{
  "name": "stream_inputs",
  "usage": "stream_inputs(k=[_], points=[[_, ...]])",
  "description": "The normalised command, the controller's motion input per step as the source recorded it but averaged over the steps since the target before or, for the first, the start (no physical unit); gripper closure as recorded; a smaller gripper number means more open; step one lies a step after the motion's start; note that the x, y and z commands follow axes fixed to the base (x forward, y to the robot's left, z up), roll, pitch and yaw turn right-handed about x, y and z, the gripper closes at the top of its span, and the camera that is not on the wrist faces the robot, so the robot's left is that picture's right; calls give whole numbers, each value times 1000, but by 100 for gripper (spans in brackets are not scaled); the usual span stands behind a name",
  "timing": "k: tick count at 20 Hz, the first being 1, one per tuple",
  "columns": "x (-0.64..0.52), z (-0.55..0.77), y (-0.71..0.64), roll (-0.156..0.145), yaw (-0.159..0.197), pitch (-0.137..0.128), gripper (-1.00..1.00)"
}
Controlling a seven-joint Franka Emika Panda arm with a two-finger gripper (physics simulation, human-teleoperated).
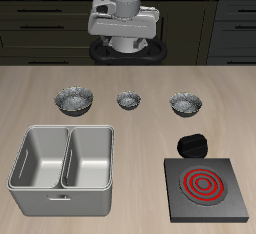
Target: Place the smallest bowl in the left side of the drainer and the medium bowl in the right side
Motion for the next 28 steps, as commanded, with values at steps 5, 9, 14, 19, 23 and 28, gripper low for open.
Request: stream_inputs(k=[5,9,14,19,23,28], points=[[30,-168,-5,-5,14,-4,-100],[82,-384,-41,1,-8,32,-100],[62,-343,-35,0,12,14,-100],[47,-256,-79,2,-21,18,-100],[-45,-401,-21,12,-4,13,-100],[-80,-291,-7,11,6,-3,-100]])
